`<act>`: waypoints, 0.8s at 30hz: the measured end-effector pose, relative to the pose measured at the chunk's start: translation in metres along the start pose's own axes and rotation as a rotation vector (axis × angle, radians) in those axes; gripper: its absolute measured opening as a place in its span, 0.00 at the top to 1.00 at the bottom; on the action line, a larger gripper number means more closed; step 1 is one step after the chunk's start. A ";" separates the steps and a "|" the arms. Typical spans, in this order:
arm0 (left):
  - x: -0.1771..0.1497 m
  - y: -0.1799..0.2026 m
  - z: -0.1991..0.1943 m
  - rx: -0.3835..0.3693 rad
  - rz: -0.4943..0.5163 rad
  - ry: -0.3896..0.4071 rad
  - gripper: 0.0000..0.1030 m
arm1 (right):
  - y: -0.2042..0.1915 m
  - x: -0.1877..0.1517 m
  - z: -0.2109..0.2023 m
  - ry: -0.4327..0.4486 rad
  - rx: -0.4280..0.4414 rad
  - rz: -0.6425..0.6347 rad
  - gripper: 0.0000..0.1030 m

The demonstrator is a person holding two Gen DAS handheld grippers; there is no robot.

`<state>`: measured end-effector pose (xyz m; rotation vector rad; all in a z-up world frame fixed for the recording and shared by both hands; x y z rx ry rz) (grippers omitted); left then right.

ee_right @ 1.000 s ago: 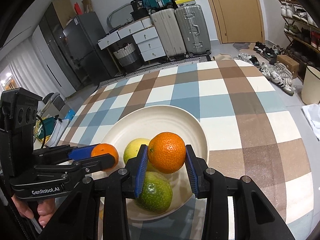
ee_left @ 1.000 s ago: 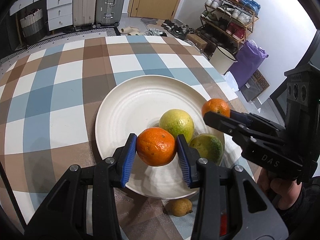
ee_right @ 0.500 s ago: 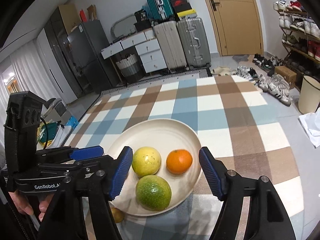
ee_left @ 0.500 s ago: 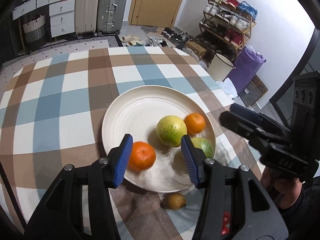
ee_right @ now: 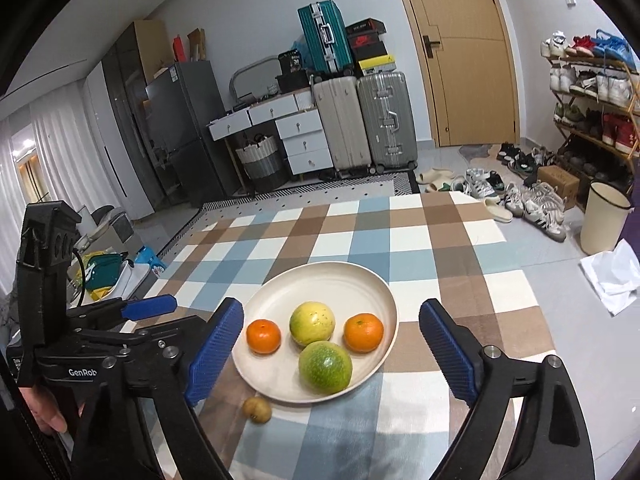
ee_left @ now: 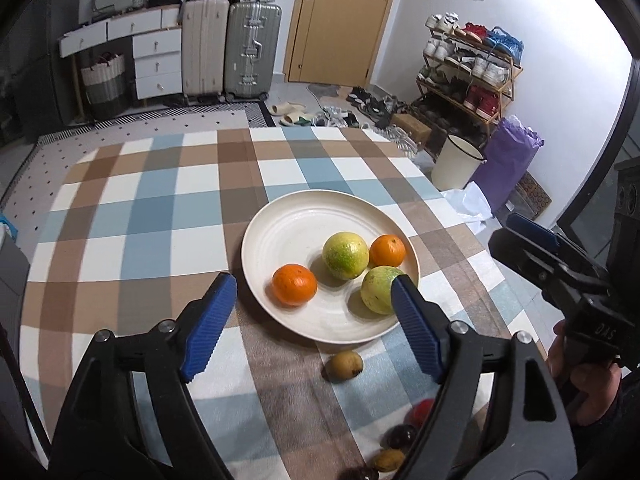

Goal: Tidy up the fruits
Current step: 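Withdraw both tools from the plate toward the remaining fruit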

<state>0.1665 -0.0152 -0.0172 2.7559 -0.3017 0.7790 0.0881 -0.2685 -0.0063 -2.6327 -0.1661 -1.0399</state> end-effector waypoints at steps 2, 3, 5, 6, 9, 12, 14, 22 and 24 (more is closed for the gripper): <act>-0.006 0.002 -0.011 0.008 -0.003 0.015 0.21 | -0.005 -0.004 -0.009 0.012 -0.004 -0.009 0.08; -0.010 0.003 -0.016 0.013 -0.005 0.022 0.21 | -0.006 -0.006 -0.013 0.016 -0.004 -0.012 0.08; -0.016 0.006 -0.027 0.020 -0.007 0.036 0.20 | -0.010 -0.010 -0.022 0.027 -0.003 -0.019 0.07; -0.020 0.006 -0.032 0.025 -0.011 0.044 0.20 | -0.012 -0.012 -0.024 0.031 -0.002 -0.021 0.07; -0.029 0.008 -0.044 0.034 -0.019 0.062 0.16 | -0.016 -0.018 -0.035 0.039 0.002 -0.026 0.06; -0.041 0.009 -0.057 0.047 -0.025 0.083 0.14 | -0.022 -0.022 -0.044 0.053 0.004 -0.037 0.06; -0.046 0.011 -0.064 0.050 -0.029 0.093 0.13 | -0.026 -0.026 -0.051 0.063 0.004 -0.047 0.05; -0.078 0.007 -0.089 0.060 -0.061 0.134 0.01 | -0.042 -0.047 -0.073 0.078 0.026 -0.079 0.03; -0.088 0.004 -0.093 0.068 -0.068 0.137 0.01 | -0.046 -0.053 -0.076 0.073 0.029 -0.084 0.03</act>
Point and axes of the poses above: each gripper's, at about its wrist camera, not at the fingertips, and z roughly the way its jaws point, y to its right, x to its top, the point moved 3 cm from there along z, roughly the way its jaws point, and after that the axes turned 11 degrees about -y, right-handed, at the moved point
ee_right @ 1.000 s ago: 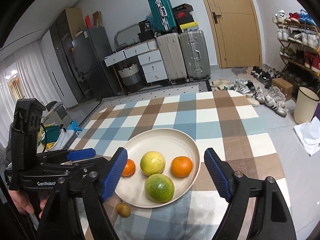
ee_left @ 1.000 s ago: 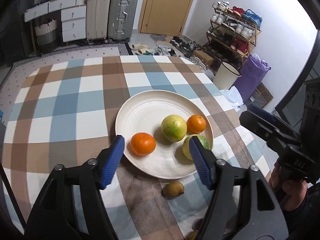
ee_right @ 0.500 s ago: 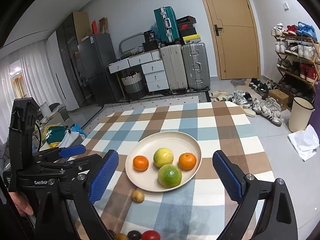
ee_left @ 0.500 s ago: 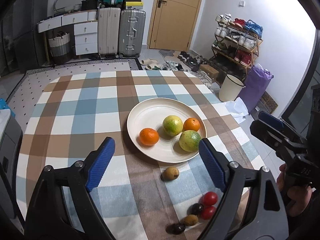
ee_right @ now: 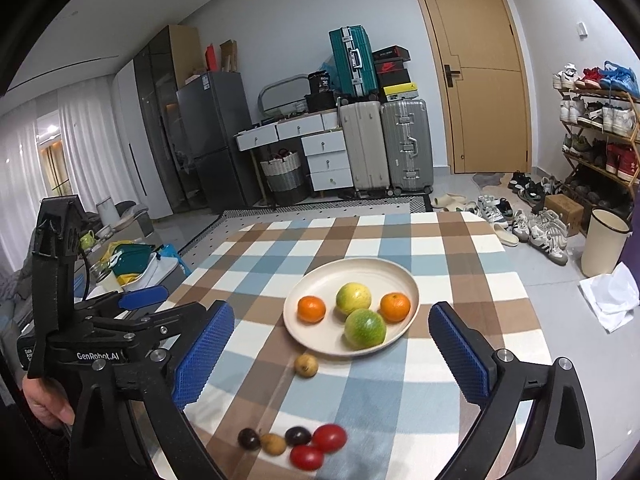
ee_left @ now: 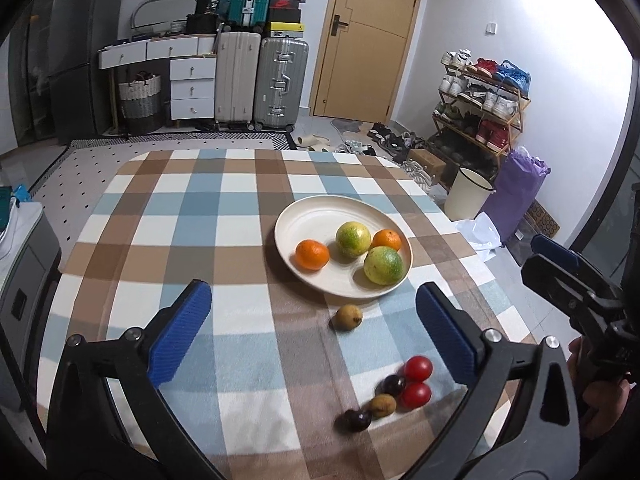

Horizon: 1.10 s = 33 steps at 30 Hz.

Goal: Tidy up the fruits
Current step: 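Withdraw both tools from the plate toward the remaining fruit, then lower the left tool onto the dark plum and close on it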

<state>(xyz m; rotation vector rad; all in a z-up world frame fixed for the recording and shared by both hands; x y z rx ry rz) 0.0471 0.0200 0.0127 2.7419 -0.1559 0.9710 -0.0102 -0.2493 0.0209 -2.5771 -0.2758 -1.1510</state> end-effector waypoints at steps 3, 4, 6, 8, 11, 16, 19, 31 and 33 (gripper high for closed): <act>-0.012 -0.003 -0.001 0.017 -0.002 -0.010 0.01 | -0.006 -0.010 -0.003 -0.008 0.002 -0.011 0.03; -0.016 -0.004 0.001 0.025 0.000 -0.016 0.01 | -0.008 -0.014 -0.003 -0.012 0.002 -0.016 0.03; -0.024 -0.004 0.003 0.034 0.010 -0.029 0.01 | -0.011 -0.020 -0.004 -0.018 0.000 -0.022 0.03; -0.034 -0.003 0.006 0.034 0.020 -0.044 0.01 | -0.014 -0.029 -0.004 -0.029 0.003 -0.026 0.03; -0.049 -0.001 0.014 0.017 0.024 -0.077 0.01 | -0.017 -0.042 -0.001 -0.055 0.009 -0.024 0.03; -0.071 0.005 0.035 -0.017 0.066 -0.144 0.01 | -0.019 -0.066 0.006 -0.108 0.007 -0.025 0.03; -0.082 0.008 0.051 -0.019 0.086 -0.189 0.01 | -0.019 -0.077 0.011 -0.135 -0.001 -0.031 0.03; -0.098 0.003 0.094 -0.091 0.082 -0.294 0.02 | -0.008 -0.094 0.021 -0.182 0.005 0.006 0.03; -0.098 0.002 0.098 -0.122 0.075 -0.302 0.06 | -0.006 -0.094 0.023 -0.186 0.006 0.010 0.03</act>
Point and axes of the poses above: each gripper's, at about its wrist camera, not at the fingertips, and z roughly the way its jaws point, y to its right, x to its top, the point moved 3 cm from there along z, roughly the way its jaws point, and after that the axes turned 11 degrees about -y, right-handed, at the moved point
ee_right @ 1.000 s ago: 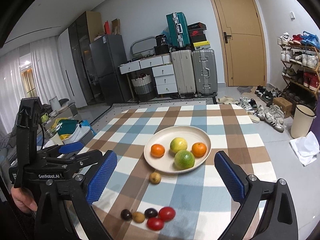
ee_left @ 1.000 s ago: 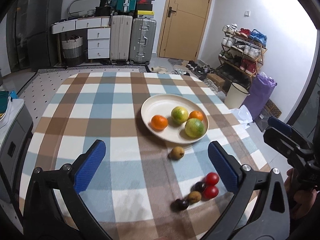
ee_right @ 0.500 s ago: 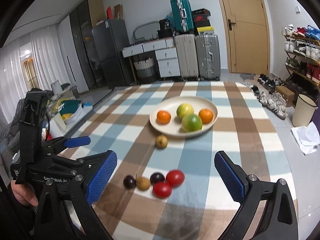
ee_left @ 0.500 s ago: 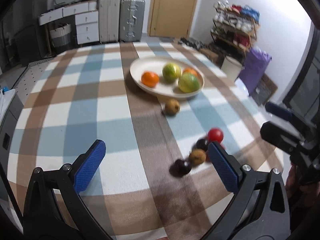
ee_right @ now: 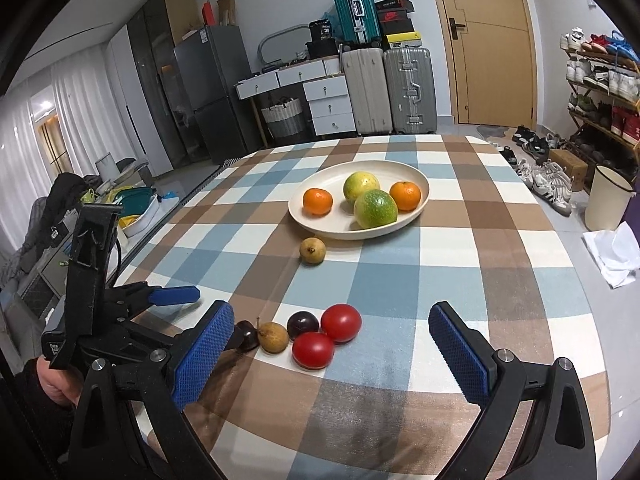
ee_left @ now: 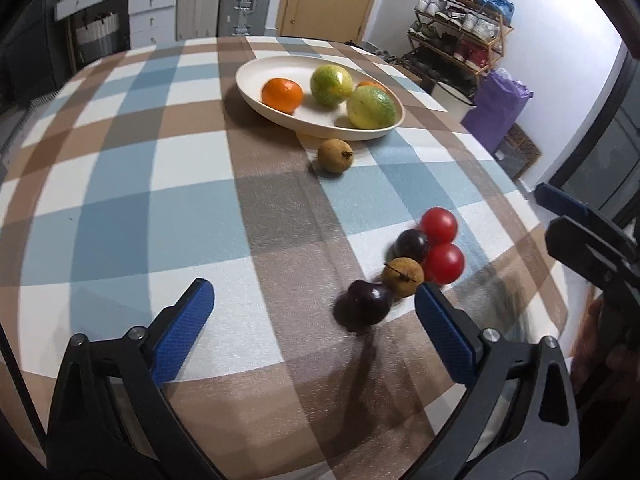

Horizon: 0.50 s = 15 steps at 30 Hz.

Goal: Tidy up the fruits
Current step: 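Lower the left tool onto the dark plum and close on it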

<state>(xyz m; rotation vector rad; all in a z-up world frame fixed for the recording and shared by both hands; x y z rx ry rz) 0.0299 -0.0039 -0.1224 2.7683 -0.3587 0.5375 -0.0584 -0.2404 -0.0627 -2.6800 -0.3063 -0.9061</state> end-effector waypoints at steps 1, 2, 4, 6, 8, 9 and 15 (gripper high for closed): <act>0.000 0.000 0.001 -0.006 0.002 -0.002 0.10 | 0.001 0.000 0.000 -0.001 0.000 0.002 0.03; 0.001 0.001 0.002 -0.006 0.008 -0.004 0.12 | 0.002 0.000 0.001 -0.001 0.000 0.003 0.03; 0.001 0.003 0.004 -0.009 0.027 -0.009 0.21 | 0.004 0.000 0.001 -0.001 0.000 0.007 0.03; 0.001 0.006 0.007 -0.021 0.042 -0.020 0.29 | 0.005 0.001 0.001 0.000 0.003 0.012 0.03; 0.000 0.009 0.009 -0.029 0.061 -0.035 0.36 | 0.005 0.001 0.000 0.003 0.003 0.013 0.03; 0.000 0.011 0.009 -0.031 0.079 -0.035 0.42 | 0.006 0.001 0.000 0.003 0.003 0.013 0.03; -0.003 0.022 0.010 -0.092 0.134 -0.055 0.77 | 0.010 -0.001 0.002 -0.004 0.001 0.023 0.03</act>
Point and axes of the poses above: each gripper's, at about its wrist camera, not at the fingertips, and z roughly the way its jaws point, y to its right, x to its top, the point moved 3 cm from there along z, roughly the way its jaws point, and after that the axes turned 11 degrees about -y, right-handed, at the moved point
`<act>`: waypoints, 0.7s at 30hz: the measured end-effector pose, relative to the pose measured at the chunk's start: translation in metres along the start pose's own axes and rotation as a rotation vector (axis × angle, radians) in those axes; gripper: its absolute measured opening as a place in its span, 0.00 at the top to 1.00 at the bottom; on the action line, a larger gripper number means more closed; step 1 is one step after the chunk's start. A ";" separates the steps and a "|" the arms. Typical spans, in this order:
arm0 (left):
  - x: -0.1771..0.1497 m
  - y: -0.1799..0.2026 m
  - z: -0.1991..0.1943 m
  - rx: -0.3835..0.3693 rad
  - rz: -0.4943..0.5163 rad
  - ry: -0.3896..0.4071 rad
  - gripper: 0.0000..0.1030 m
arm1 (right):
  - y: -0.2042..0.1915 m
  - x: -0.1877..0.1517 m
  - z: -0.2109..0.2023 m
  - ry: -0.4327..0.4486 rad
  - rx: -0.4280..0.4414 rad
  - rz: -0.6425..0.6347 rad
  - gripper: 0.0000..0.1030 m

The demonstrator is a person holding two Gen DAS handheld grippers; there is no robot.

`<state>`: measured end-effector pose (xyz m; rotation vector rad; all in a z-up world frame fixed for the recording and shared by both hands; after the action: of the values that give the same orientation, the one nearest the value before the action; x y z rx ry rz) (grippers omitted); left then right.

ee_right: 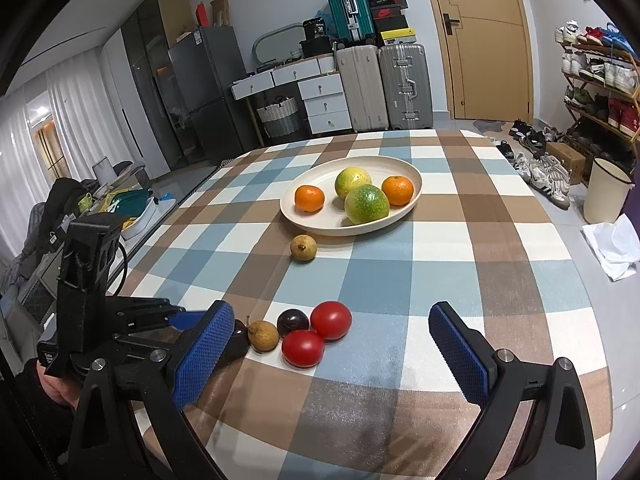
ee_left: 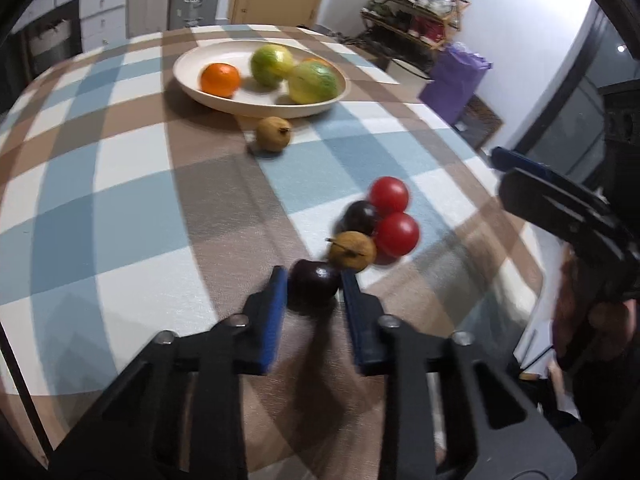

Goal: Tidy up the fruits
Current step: 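Lower the left tool onto the dark plum and close on it, then grasp a red tomato with the right tool while the left tool holds the plum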

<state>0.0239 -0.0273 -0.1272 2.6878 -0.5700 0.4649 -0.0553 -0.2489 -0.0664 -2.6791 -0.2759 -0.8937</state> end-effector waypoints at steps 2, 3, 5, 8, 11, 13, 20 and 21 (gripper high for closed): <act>-0.001 0.002 0.000 0.006 0.005 0.005 0.78 | 0.001 -0.001 -0.001 0.004 0.002 0.003 0.03; -0.001 0.001 -0.002 0.001 0.000 0.013 0.78 | 0.001 -0.001 -0.002 0.005 0.001 0.003 0.03; -0.002 0.000 -0.007 0.001 -0.007 0.028 0.78 | 0.001 -0.002 -0.002 0.005 0.002 0.003 0.03; -0.002 -0.001 -0.016 0.021 -0.004 0.050 0.78 | 0.001 -0.002 -0.002 0.004 0.002 0.004 0.03; -0.002 -0.006 -0.026 0.041 -0.018 0.073 0.78 | 0.003 -0.003 0.000 -0.004 -0.002 0.007 0.03; -0.003 -0.011 -0.031 0.048 -0.036 0.081 0.78 | 0.003 -0.005 0.002 -0.011 -0.012 0.010 0.03; -0.011 -0.027 -0.049 0.055 -0.083 0.106 0.78 | 0.005 -0.012 0.018 -0.071 -0.019 0.011 0.03; -0.012 -0.029 -0.051 0.055 -0.088 0.110 0.78 | 0.004 -0.013 0.019 -0.072 -0.020 0.010 0.03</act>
<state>0.0139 0.0218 -0.0949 2.7052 -0.4113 0.6079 -0.0537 -0.2470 -0.0900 -2.7322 -0.2707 -0.8017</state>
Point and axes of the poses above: each gripper's, at about its wrist camera, not at the fingertips, and z roughly the way its jaws point, y to its right, x to its top, the point moved 3 cm from there along z, roughly the way its jaws point, and after that the axes turned 11 degrees about -y, right-handed, at the moved point
